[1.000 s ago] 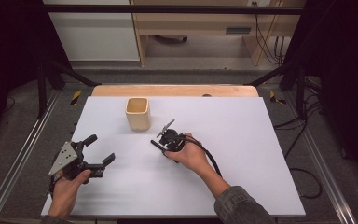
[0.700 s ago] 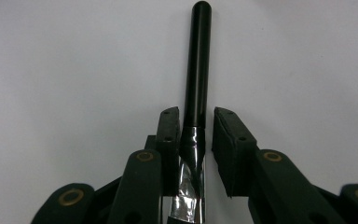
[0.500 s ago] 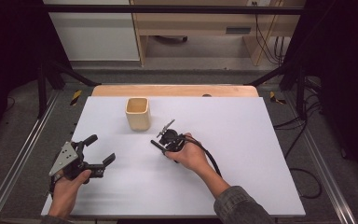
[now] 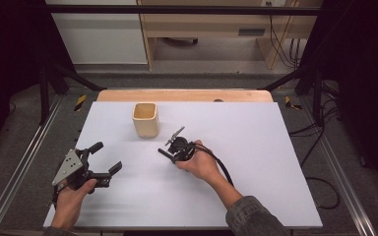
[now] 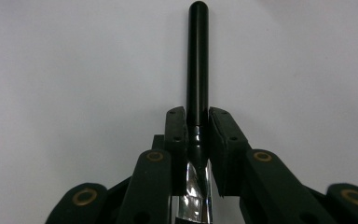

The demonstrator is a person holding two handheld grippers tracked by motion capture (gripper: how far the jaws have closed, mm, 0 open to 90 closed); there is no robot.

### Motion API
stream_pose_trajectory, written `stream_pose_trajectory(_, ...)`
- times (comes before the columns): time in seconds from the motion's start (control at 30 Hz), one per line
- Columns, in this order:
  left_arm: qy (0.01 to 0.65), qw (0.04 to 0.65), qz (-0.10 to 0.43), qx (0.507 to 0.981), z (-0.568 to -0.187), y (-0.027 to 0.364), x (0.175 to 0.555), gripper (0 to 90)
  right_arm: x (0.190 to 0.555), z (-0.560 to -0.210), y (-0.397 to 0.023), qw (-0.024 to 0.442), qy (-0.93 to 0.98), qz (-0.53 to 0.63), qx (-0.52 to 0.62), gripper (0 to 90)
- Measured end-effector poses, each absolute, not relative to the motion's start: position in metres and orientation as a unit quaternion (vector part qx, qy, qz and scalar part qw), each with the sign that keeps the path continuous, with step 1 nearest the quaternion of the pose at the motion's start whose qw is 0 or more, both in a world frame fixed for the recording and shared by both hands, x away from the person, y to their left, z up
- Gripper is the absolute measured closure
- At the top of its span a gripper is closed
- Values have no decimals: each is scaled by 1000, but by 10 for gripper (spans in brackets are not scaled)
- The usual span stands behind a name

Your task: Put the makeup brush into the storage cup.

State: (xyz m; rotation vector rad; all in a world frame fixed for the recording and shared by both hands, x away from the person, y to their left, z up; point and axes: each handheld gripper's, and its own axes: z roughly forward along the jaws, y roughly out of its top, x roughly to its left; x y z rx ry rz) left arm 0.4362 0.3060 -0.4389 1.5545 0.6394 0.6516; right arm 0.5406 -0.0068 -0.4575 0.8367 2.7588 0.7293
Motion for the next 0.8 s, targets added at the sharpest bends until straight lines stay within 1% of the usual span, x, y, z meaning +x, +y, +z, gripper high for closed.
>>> stream_pose_trajectory(0.27, 269, 613, 287, 685, -438, 301, 435, 12, 539, -456, -9, 81, 928, 245, 268, 786)
stream_pose_trajectory(0.47, 243, 586, 296, 714, -435, 291, 433, 13, 537, -447, -16, 78, 931, 243, 261, 786)
stream_pose_trajectory(0.5, 231, 569, 306, 728, -431, 285, 431, 13, 536, -443, -23, 77, 933, 239, 258, 786)
stream_pose_trajectory(0.6, 215, 561, 314, 735, -428, 277, 431, 13, 535, -436, -32, 77, 936, 234, 251, 787)
stream_pose_trajectory(0.63, 200, 544, 325, 748, -426, 265, 429, 13, 534, -431, -38, 73, 937, 231, 252, 787)
stream_pose_trajectory(0.67, 193, 538, 320, 756, -425, 258, 428, 13, 533, -428, -43, 71, 938, 229, 249, 786)
stream_pose_trajectory(0.77, 161, 507, 331, 779, -424, 237, 425, 13, 531, -420, -55, 66, 942, 223, 243, 787)
stream_pose_trajectory(0.8, 161, 507, 331, 779, -424, 237, 425, 13, 531, -420, -55, 66, 942, 223, 243, 787)
